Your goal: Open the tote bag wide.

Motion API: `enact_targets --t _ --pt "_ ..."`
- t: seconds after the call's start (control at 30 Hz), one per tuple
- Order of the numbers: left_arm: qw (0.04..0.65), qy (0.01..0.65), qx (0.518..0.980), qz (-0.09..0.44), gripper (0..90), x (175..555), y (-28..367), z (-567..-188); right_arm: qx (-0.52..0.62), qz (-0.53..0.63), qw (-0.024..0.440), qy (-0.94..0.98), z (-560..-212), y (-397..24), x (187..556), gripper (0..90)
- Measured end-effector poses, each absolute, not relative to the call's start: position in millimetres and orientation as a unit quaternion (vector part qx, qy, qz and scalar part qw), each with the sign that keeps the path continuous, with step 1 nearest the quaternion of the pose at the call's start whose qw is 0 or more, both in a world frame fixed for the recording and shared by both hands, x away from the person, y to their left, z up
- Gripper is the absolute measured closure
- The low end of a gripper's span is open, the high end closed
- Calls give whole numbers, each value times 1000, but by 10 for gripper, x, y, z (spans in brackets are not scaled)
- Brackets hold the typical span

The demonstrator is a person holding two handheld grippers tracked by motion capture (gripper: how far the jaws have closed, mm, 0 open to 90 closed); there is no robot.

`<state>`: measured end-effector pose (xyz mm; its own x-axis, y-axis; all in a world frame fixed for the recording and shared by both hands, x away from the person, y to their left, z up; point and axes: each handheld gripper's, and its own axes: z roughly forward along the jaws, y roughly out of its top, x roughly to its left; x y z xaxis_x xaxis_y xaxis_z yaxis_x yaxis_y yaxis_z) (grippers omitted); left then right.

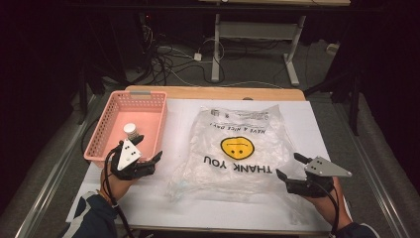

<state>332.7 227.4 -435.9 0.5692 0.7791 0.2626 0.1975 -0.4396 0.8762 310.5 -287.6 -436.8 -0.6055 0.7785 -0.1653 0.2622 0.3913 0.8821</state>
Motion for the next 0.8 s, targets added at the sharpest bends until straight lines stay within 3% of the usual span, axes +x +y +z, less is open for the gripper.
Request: enact_targets --t 0.57,0.8 --pt "415 301 791 334 209 3265 2225 -4375 369 407 316 773 -4342 -3007 3362 256" --pt "419 302 789 333 209 3292 2261 -4383 369 389 356 765 -4034 -3004 3977 336"
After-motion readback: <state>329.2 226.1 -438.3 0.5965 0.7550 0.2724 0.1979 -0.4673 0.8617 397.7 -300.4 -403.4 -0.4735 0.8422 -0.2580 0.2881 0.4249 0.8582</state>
